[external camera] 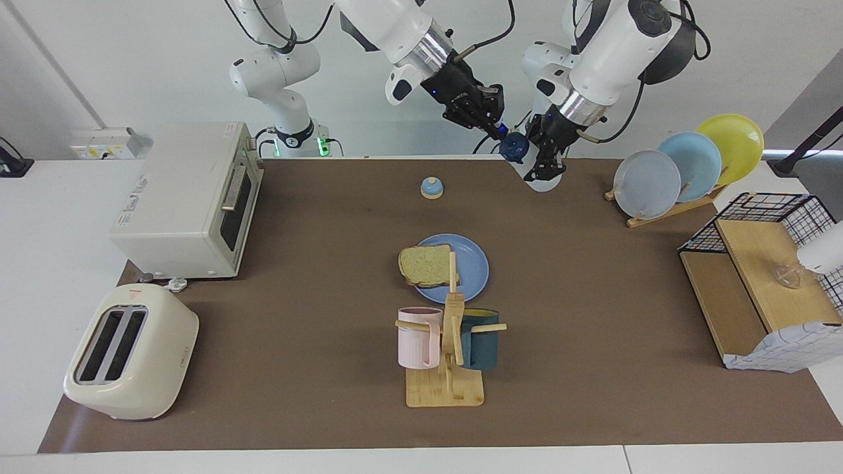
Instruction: Put bread on plate and add seasoning
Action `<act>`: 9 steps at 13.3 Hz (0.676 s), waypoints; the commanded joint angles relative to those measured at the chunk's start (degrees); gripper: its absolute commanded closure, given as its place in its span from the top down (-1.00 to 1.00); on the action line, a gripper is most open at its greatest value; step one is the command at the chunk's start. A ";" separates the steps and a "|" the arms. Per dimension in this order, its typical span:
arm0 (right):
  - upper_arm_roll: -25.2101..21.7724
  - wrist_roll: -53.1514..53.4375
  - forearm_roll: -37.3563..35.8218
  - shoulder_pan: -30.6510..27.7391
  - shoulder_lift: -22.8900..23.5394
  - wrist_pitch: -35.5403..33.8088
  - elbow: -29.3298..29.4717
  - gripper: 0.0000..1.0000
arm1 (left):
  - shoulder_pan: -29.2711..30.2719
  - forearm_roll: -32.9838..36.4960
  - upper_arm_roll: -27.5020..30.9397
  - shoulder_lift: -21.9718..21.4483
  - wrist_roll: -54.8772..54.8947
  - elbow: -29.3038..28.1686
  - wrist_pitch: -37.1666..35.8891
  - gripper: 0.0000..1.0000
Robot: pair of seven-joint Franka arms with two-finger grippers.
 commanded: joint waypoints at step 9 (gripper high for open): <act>0.07 -21.02 -12.62 -1.14 -0.96 2.21 -2.58 -1.00 | -0.32 0.27 -0.13 -1.87 0.06 -2.46 -0.09 -1.00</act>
